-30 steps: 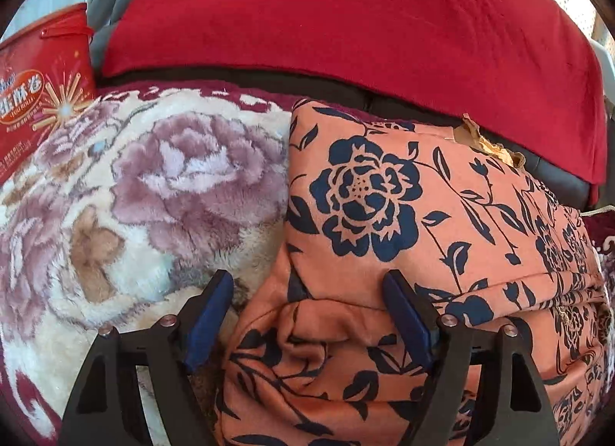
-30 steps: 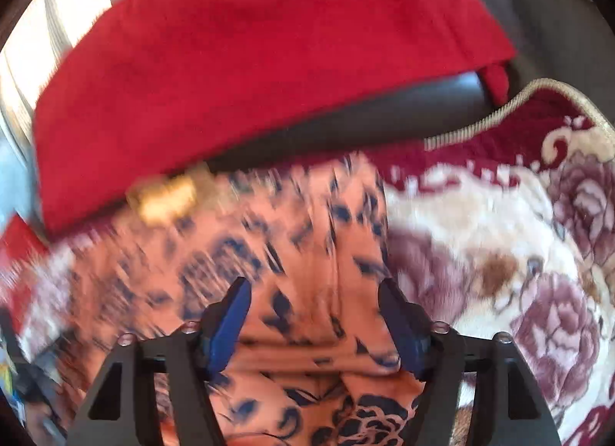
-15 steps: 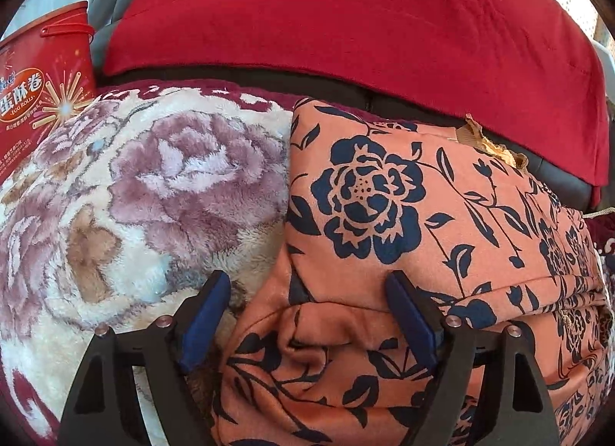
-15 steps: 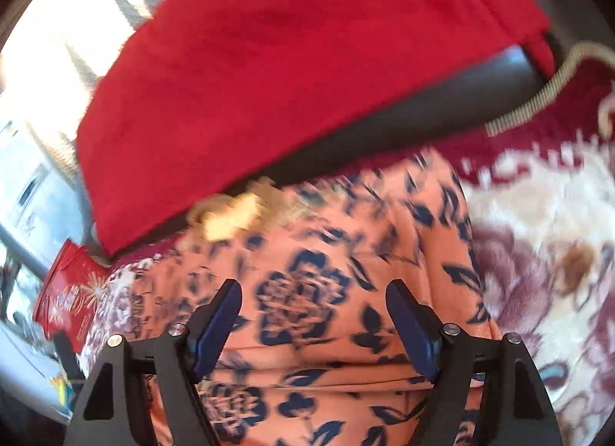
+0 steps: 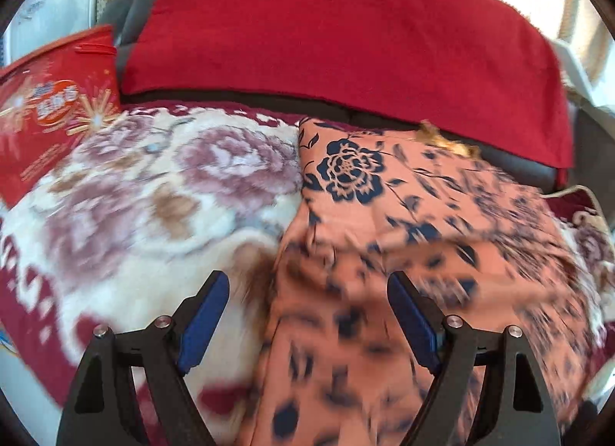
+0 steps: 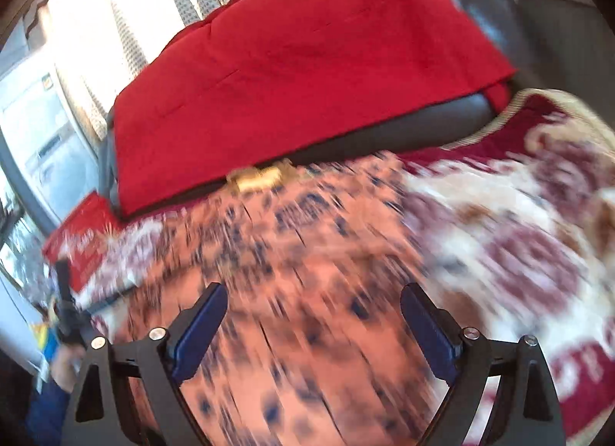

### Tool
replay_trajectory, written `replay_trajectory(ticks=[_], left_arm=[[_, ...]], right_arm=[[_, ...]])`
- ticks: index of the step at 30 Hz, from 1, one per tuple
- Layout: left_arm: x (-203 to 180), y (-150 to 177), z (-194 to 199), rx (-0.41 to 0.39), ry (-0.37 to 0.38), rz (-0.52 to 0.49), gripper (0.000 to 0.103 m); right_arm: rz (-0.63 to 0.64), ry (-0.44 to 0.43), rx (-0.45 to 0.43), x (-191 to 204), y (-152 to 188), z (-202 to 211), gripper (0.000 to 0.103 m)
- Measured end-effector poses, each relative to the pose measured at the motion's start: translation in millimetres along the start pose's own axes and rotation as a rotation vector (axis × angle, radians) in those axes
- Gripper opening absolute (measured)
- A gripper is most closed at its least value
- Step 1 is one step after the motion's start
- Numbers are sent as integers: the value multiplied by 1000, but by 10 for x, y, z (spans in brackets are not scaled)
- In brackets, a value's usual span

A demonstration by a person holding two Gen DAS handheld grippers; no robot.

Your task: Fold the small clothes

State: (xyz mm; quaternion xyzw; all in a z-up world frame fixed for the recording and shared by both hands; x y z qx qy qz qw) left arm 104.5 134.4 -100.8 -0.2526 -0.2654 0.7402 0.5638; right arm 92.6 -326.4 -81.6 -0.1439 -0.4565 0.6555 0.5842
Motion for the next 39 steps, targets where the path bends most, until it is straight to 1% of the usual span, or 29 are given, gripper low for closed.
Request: replay_trajectory(ticks=[2,3,4,5,6,7,8,10,12,13,14,15,16,17,18,19,21,22,24,26,27,28,29,30,31,35,37,38,39], left_arm=[[150,175,399,-31,14,4,85],[219,231,586,-59,11,10,85],[308,288,884,-111,5,20,85],[357,310,1088,-149,1,21,85],[391,314,1275,-184,-5,17,85],[417,299,1561,-238,-17,12,85],[413,276,1731,-273,-22,7,85],[374,210,2144,-367,-20,-2,85],[278,146,2628,-508,-12,-9,94],[247,129,2753,-556,-13,-11,102],[204,143,2881,-613,-20,-12,103],[176,171,2925,-644,-26,-11,103],[140,235,2886,-646,-40,-12,103],[116,273,2779,-610,-44,-19,103],[91,328,2611,-547,-45,-30,103],[87,401,2376,-460,-40,-36,103],[150,607,1862,-268,-49,-15,103],[212,745,1583,-157,-60,8,103],[319,970,1224,-9,-64,51,103],[395,1160,1050,75,-54,91,103],[406,1229,1001,101,-48,102,103],[429,1305,946,134,-37,111,103],[450,1346,880,168,-49,112,103],[456,1358,835,185,-70,100,103],[422,1398,827,181,-84,78,103],[353,1456,764,214,-75,35,103],[328,1475,694,230,-102,7,103],[323,1475,679,231,-100,4,103],[308,1463,661,229,-92,5,103]], right_arm=[[-11,52,-37,-125,225,434,93],[-3,84,-79,-171,324,676,93],[13,115,-127,-165,387,904,93],[49,154,-207,-124,427,1231,93],[77,175,-263,-72,427,1478,93],[108,197,-326,20,399,1728,93],[150,218,-416,145,348,2030,93],[212,225,-538,369,250,2371,93],[286,217,-679,642,183,2718,96],[311,214,-730,749,184,2789,103],[326,206,-761,820,179,2789,103],[320,189,-745,826,164,2683,103],[292,172,-689,764,145,2510,103],[245,148,-600,646,138,2268,103],[168,109,-477,466,165,1934,103],[80,75,-362,298,227,1628,103],[-119,6,-127,-68,502,1031,102],[-195,-7,-55,-204,658,826,102],[-322,-27,42,-419,929,592,102],[-368,-15,78,-510,1036,455,101],[-340,11,77,-494,1054,434,101],[-349,-7,86,-471,1056,425,101],[-367,-27,96,-475,1060,408,101],[-377,-27,108,-473,1051,357,101],[-379,-15,120,-454,1073,270,101],[-389,2,175,-438,1188,7,99],[-409,4,208,-459,1285,-83,81],[-415,10,218,-472,1339,-112,74],[-423,16,228,-489,1374,-142,60]])
Point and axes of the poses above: each gripper's, at about its wrist camera, not at the fingertips, and z roughly against the way its jaws point, x to its left, y to its underside, the point moved 5 cm from there along -z, roughly the way its jaws point, and after that the axes turned 7 degrees about -y, right-handed, at the moved point
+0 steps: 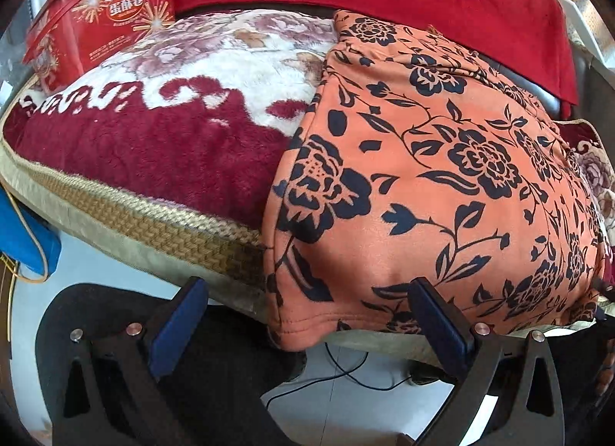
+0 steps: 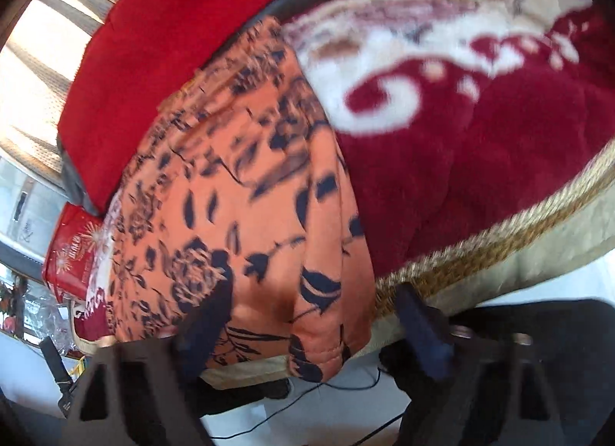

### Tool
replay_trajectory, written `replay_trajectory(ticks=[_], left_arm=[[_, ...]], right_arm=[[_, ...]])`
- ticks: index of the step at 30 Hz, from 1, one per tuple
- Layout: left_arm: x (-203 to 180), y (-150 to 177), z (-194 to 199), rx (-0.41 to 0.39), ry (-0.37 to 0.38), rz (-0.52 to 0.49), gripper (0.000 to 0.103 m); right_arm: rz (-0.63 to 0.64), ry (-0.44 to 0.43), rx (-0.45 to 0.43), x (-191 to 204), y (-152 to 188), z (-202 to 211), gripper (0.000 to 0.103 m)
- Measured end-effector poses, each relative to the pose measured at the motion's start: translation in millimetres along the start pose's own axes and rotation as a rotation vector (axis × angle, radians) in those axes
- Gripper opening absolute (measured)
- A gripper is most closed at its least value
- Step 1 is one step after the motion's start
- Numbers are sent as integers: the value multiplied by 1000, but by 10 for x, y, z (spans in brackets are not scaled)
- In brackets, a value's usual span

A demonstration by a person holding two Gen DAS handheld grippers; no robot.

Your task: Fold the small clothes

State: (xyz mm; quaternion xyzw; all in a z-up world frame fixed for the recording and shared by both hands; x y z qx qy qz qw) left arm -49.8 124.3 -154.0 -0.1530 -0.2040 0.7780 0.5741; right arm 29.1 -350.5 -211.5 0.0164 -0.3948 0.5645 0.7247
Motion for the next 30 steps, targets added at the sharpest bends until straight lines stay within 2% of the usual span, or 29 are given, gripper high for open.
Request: replay_trajectory(ticks=[6,7,8,9,10,11,14,15,20,22,25,26,30], left_arm=[[-70,-73,-200,43,15,-20,102],[-82,-69,-225,55,30,-18,94],[-86,-70,-273,78,55,-7,73],[-76,-66,-356,111,88,16,57],[-55,-42,-426,156,137,45,25],[-38,-28,-452,176,152,56,7],[27,-59,-314,146,198,93,6],[50,-94,-201,115,213,103,6],[148,-321,310,-40,264,114,6],[168,-360,238,-29,262,116,6],[200,-315,11,50,246,149,6],[214,-314,37,44,252,158,6],[211,-430,378,-65,261,132,6]], right_arm=[[-32,0,15,-102,9,-64,58],[-30,2,16,-109,11,-49,58],[-26,4,17,-98,11,-45,58],[-23,3,16,-100,11,-46,58],[-22,-2,18,-98,11,-37,56],[-20,-6,19,-98,13,-24,54],[-42,-60,15,-50,-1,43,15],[-49,-77,-2,-33,-19,132,10],[-17,-180,-92,173,-158,610,10],[-24,-180,-87,125,-189,590,10],[-111,-203,-39,-49,-151,403,10],[-131,-231,-39,-61,-137,408,10],[-95,-299,-96,107,-213,626,10]])
Point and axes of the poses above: each gripper's, at about its wrist camera, not at the fingertips, and z roughly against the way its jaws point, x to its left, y to its underside, the point moved 5 cm from there along -z, roughly the way its jaws point, and after that the axes turned 7 degrees about -y, right-handed, at the moved point
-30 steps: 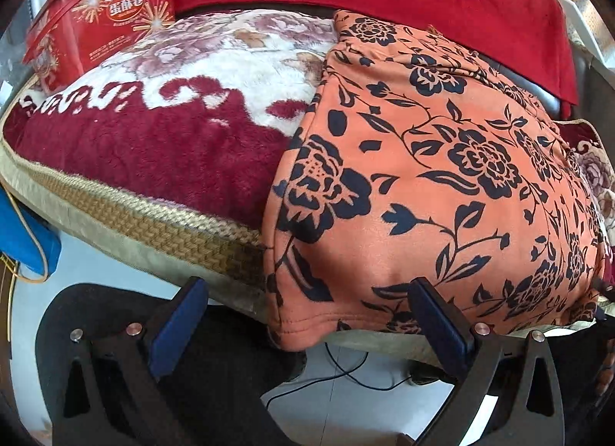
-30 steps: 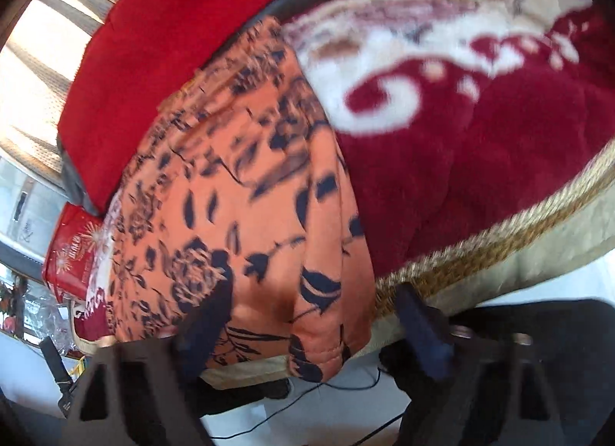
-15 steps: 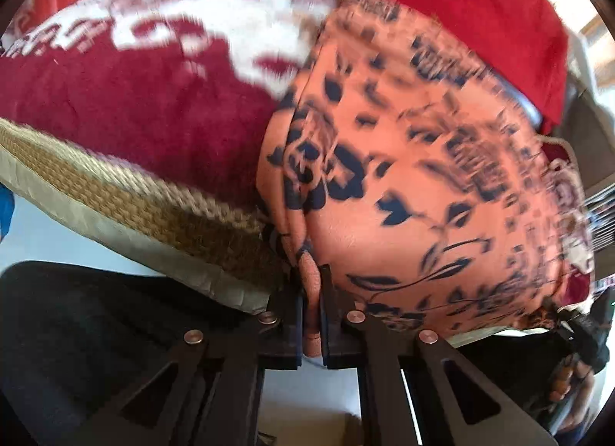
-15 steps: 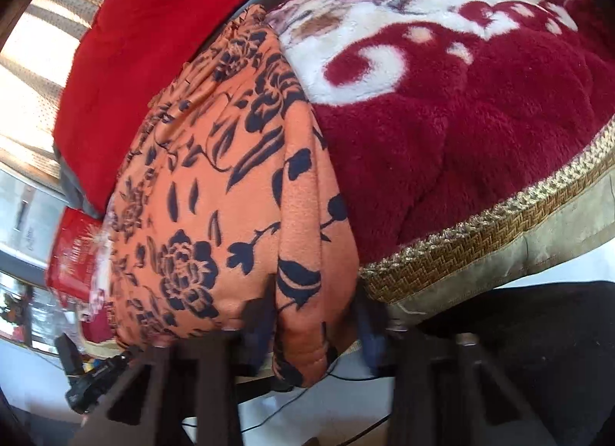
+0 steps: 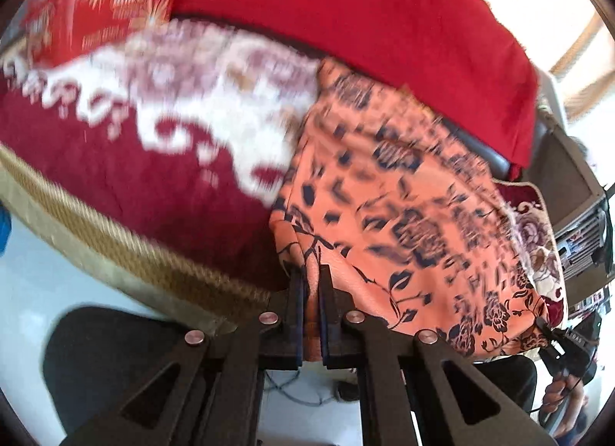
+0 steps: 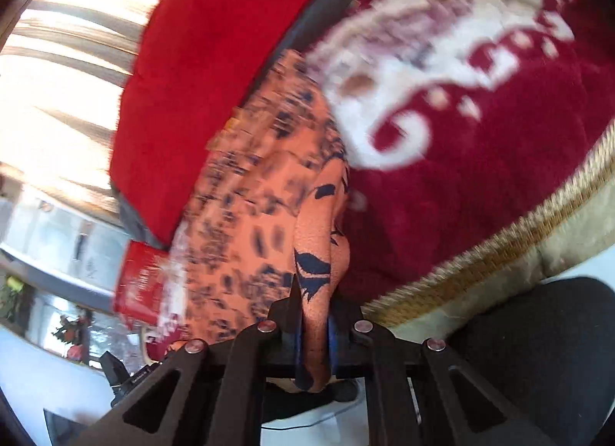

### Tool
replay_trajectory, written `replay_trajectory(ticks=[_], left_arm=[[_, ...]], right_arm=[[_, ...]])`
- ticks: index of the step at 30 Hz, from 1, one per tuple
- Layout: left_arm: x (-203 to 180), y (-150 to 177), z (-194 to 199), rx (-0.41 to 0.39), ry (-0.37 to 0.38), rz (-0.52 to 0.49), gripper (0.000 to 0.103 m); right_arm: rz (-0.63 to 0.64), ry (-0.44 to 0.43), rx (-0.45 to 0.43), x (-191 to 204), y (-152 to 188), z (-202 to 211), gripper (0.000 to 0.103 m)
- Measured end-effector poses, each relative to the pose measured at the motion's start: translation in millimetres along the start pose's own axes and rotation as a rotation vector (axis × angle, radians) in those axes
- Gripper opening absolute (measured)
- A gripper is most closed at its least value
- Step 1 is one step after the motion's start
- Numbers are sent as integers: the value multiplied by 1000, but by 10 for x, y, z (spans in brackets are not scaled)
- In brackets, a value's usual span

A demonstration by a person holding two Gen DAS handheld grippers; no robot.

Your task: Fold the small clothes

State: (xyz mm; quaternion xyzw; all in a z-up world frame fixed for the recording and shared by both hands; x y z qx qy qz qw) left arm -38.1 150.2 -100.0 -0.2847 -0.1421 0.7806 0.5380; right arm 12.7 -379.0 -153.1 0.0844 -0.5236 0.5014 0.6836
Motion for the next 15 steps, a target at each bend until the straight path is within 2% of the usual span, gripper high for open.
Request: replay_trajectory(ticks=[2,5,9,11,13,15], left_arm=[[-23,-47,-72,1,-18,-22,6],[61,42,-369,105,-48,18,6],[-18,21,-167,32,-61,-36,6],[-12,25,-280,73,-79,-61,6],[61,27,-442,145,-96,-39,6],[35,-60,-418,140,-78,-41,6]], right_arm=[[19,27,4,-31,-48,-38,10],[-87,35,40,-263,-10,-157,10],[-24,17,24,-82,18,-44,10],[-34,45,47,-168,-12,-95,10],[-92,50,71,-331,-46,-153,10],[-86,28,74,-264,-131,-174,10]])
Point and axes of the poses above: each gripper's, at about its wrist camera, not at the fingertips, and z roughly against the way its jaws point, x to its left, y to its underside, the point moved 5 cm from there along -z, roughly the way its jaws point, and after that the axes turned 7 degrees about -y, right-handed, at the moved point
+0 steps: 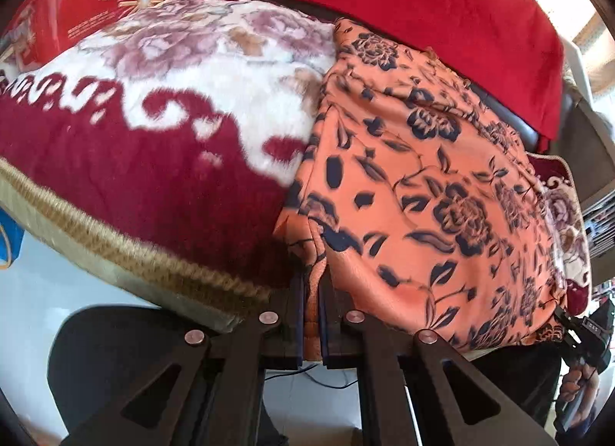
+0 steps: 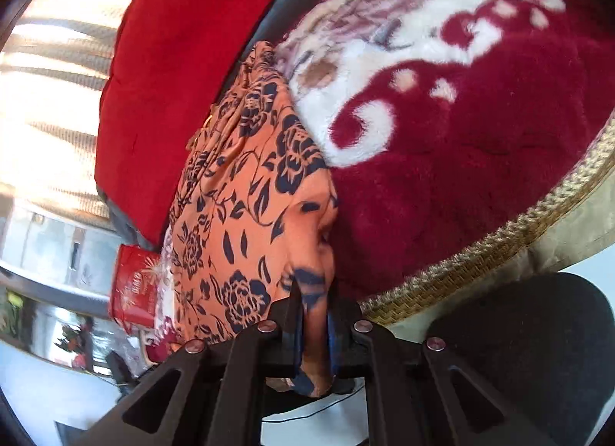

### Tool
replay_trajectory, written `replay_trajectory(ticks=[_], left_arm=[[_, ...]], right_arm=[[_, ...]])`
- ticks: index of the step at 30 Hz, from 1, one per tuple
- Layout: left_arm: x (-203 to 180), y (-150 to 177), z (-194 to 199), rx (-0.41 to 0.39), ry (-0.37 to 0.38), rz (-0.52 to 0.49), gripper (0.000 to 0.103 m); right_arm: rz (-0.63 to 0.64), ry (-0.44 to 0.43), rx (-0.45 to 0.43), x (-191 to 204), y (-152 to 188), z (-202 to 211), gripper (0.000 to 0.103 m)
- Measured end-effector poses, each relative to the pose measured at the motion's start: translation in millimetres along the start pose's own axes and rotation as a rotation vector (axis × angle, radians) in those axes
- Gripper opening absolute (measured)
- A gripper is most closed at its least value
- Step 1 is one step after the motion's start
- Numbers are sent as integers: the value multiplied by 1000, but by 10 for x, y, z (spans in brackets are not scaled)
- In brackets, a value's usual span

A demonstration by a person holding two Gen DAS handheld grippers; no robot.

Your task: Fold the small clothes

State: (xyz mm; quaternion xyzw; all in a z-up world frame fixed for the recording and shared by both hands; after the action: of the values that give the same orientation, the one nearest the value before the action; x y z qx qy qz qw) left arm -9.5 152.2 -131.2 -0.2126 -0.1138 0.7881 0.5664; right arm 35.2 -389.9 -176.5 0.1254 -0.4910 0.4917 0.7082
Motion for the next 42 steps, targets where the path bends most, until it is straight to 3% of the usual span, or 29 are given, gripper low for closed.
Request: replay_trajectory(ticks=[4,9,11,14,15,16,17,18,19,20,23,25,27,29,31,33,34,37,38,39,40,41,42], left_arm=[[-241,-553,346,-127,58,-65,6],[-537,-1696,502,-298,107,-75,6],[-634,-2159,309,-328,81,-64,6],[-721,-2631,-336,-263,32,-52,8],[-713,-2775,-703,-227,-13,-37,11],[-694,-2818,-946,-194,-47,-23,29],[-645,-2837,-1153,-135,-81,-13,49],[-596,-2831,-1309,-80,-103,-2,51],[-533,-2813,-1376,-55,-91,22,51],[-480,-2808,-1322,-78,-63,48,52],[-250,-2652,-865,-210,-70,89,66],[-135,-2389,-561,-259,-42,108,68],[-153,-2120,-470,-231,7,98,69],[-297,-1786,-503,-196,59,79,71],[-466,-1568,-674,-157,85,83,75],[-597,-1509,-866,-119,56,102,78],[-670,-1543,-954,-137,7,106,82],[-788,-1709,-1077,-135,-34,154,99],[-813,-1755,-1103,-125,-35,169,99],[-842,-1805,-1119,-117,-33,171,91],[-865,-1874,-1139,-86,-47,171,46],[-850,-1921,-1136,-59,-86,174,24],[-844,-1974,-1091,-45,-66,180,22]], right_arm=[[53,-87,-24,392,-447,-30,9],[165,-199,-143,1087,-1628,-273,9],[151,-204,-199,1220,-2094,-483,9],[134,-151,-212,1155,-2627,-1054,12],[99,-113,-178,1004,-2742,-1331,23],[72,-61,-130,848,-2787,-1563,56],[43,22,-112,665,-2787,-1718,70],[14,90,-125,519,-2738,-1761,73],[7,84,-127,470,-2674,-1758,73],[23,48,-142,476,-2577,-1685,73],[172,80,-196,630,-2186,-1243,73],[205,62,-201,689,-1890,-1005,73],[192,21,-168,688,-1481,-873,77],[177,15,-110,674,-1142,-997,80],[138,-14,-78,648,-1031,-1175,80],[78,-36,-78,658,-1040,-1429,80],[69,-22,-93,673,-1069,-1483,80],[4,15,-161,714,-1313,-1674,80],[-32,23,-171,697,-1378,-1735,78],[-56,25,-181,689,-1420,-1761,63],[-55,36,-166,702,-1456,-1809,18],[-44,40,-136,719,-1503,-1819,14],[-25,60,-128,777,-1507,-1811,14]])
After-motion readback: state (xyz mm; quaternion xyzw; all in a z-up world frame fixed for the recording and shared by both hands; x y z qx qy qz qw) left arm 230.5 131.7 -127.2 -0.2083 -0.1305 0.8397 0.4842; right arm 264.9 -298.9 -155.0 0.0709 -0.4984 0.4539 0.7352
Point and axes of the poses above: each gripper's, at about its wrist camera, not at the fingertips, and z roughly against the way its jaws point, x to its left, y to its underside, the point moved 5 cm from there along -z, roughly the way its jaws point, and after that the axes turned 7 degrees about -y, right-handed, at the moved point
